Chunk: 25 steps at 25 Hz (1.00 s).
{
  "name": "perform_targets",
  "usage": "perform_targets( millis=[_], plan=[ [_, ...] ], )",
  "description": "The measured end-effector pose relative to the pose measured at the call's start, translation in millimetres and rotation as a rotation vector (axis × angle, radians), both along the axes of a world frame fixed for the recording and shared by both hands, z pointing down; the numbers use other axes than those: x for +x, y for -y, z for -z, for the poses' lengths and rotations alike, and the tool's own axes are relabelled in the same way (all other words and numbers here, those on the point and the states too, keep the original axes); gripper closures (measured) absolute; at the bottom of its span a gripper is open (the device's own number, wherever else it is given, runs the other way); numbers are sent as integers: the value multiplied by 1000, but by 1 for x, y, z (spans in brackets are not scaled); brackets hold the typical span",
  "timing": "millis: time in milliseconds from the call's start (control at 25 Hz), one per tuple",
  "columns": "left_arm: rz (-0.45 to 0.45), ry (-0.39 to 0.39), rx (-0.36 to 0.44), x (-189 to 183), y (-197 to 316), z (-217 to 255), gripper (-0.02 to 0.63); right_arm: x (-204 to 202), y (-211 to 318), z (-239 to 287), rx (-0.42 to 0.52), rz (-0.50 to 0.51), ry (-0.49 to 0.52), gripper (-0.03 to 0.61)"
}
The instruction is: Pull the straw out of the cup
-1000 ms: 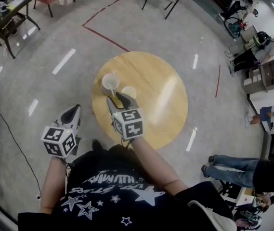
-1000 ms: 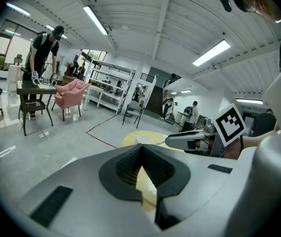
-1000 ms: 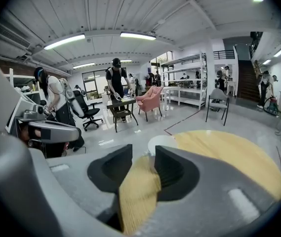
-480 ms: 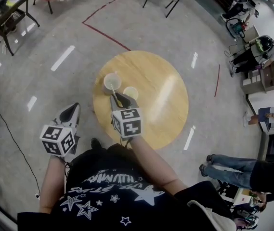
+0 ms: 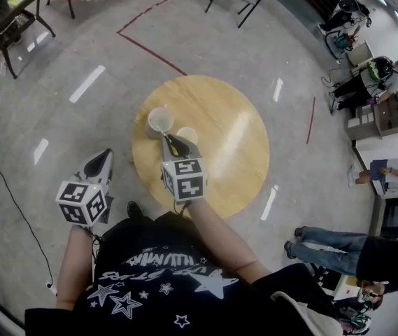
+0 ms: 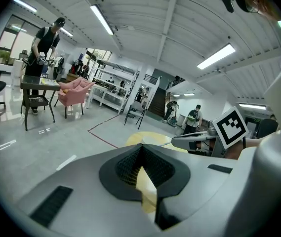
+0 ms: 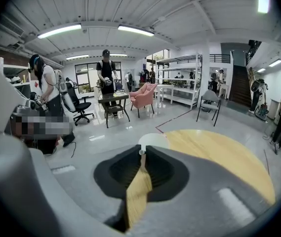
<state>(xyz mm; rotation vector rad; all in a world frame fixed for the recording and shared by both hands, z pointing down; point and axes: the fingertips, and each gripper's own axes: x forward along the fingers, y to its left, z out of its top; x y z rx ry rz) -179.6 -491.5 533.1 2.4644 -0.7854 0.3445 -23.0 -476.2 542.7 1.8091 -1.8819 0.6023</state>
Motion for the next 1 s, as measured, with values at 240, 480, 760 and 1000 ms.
perform_targets(
  millis=[240, 480, 760, 1000],
  plan=[
    [15, 9, 10, 0, -14, 4, 607, 5, -8, 6, 24, 3, -4, 557],
    [48, 7, 8, 0, -32, 8, 607, 8, -22, 14, 42, 22, -6, 557],
    [52, 7, 26, 16, -50, 17, 607, 24, -38, 28, 75, 25, 0, 557],
    [53, 14, 40, 28, -71, 20, 607, 32, -55, 33, 99, 45, 25, 557]
  ],
)
